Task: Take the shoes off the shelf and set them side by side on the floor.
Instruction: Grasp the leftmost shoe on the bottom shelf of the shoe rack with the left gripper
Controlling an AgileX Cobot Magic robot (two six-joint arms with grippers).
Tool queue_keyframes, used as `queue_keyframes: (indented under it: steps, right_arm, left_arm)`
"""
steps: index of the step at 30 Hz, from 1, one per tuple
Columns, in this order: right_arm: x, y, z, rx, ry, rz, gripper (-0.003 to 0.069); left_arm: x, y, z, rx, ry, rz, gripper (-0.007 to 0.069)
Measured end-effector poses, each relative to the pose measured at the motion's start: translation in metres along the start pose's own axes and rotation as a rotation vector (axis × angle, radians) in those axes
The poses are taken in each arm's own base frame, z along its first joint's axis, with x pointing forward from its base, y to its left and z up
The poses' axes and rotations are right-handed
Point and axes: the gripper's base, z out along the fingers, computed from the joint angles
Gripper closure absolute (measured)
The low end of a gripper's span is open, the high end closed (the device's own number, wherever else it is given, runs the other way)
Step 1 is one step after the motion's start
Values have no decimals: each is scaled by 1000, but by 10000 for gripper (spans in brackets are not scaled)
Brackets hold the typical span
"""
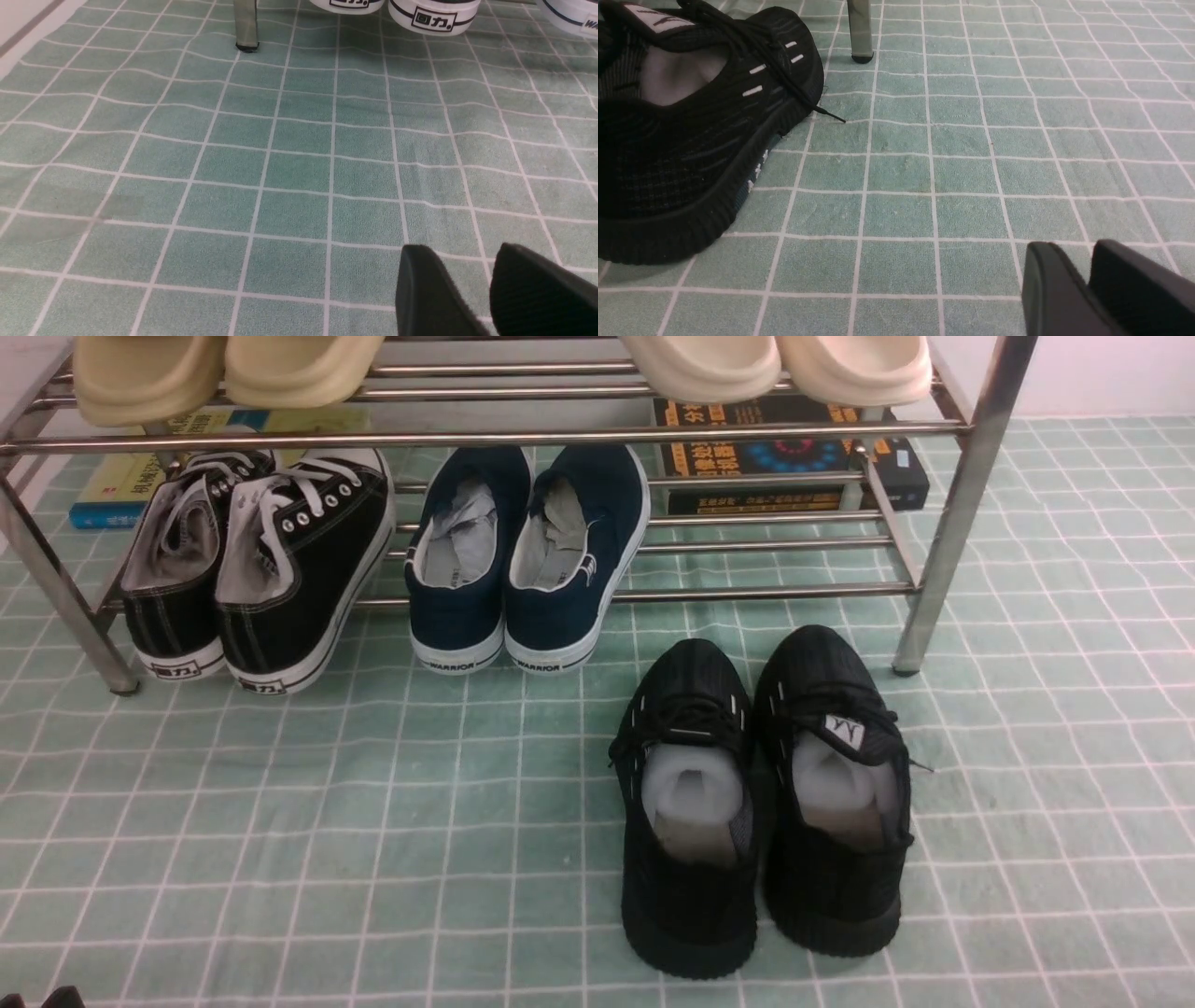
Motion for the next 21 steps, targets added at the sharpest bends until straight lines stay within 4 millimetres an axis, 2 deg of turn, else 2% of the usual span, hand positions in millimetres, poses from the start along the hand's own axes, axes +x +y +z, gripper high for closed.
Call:
queue_keyframes:
  steps: [3, 5, 8, 10, 13, 18, 21]
  right_arm:
    - [0, 0, 0, 0, 0, 0, 505]
    - [0, 0, 0, 0, 0, 0, 505]
    - [0, 0, 0, 0, 0, 0, 501]
    - [0, 0, 0, 0, 0, 0, 497]
    - [0, 0, 0, 0, 0, 0, 494]
    - [0, 0, 0, 0, 0, 0, 486]
    - [0, 0, 0, 0, 0, 0, 481]
  left_arm:
    - [0, -1, 0, 16, 3, -89, 382]
    - [0, -5, 0, 56, 13, -287, 382]
    - [0, -14, -1, 141, 58, -729, 382]
    - [0, -17, -1, 171, 82, -892, 382]
    - [0, -19, -2, 191, 98, -995, 382]
    - [-1, -18, -1, 197, 82, -1020, 382]
    - [-1, -19, -1, 201, 87, -1014, 408]
